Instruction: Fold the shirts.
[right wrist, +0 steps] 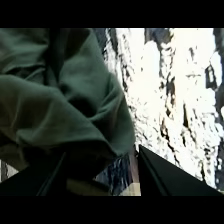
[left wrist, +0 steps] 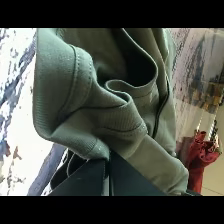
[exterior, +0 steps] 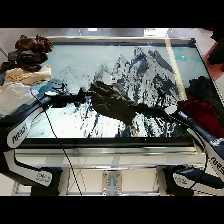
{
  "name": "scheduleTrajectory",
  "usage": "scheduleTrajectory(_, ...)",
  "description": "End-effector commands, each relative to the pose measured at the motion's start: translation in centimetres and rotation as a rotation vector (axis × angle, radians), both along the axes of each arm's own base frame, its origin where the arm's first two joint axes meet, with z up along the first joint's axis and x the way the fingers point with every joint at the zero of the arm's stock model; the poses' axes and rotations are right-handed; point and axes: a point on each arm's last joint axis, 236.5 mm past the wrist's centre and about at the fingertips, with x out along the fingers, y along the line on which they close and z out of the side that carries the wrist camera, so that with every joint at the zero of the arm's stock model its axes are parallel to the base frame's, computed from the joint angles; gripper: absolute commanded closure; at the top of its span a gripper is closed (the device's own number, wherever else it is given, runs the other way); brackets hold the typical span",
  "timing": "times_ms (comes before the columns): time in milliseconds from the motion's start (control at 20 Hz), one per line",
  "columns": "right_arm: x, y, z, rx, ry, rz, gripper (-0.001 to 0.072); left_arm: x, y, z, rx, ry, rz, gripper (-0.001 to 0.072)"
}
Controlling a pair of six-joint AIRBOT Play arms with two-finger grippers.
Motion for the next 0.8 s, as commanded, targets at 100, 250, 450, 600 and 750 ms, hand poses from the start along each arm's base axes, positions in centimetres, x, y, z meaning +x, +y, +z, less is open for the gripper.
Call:
scheduleTrajectory(100,1.8,-1.7,-0.3,-0.031,-0.050,-0.091,0.0236,0.9,0.5,1.1,-0.050,-0.012,0.043,0.0699)
scheduleTrajectory(250,0.7,-1.0,-2.5,-0.019,0.023,-0.068,0.0246,0.8,0.8,1.2,-0.057,-0.010,0.039,0.0699)
scheduleTrajectory(450,0.3,0.2,-3.4,-0.003,0.041,-0.033,0.0338,1.0,1.3,1.3,-0.060,-0.010,0.047,0.0699)
scheduleTrajectory(600,1.7,0.2,-2.5,0.009,-0.020,-0.075,0.0676,1.3,1.5,1.5,-0.068,-0.020,0.057,0.0699)
scheduleTrajectory(750,2.9,0.0,-1.1,0.016,-0.062,-0.065,0.0677,3.0,2.3,4.3,-0.135,-0.106,0.112,0.0699)
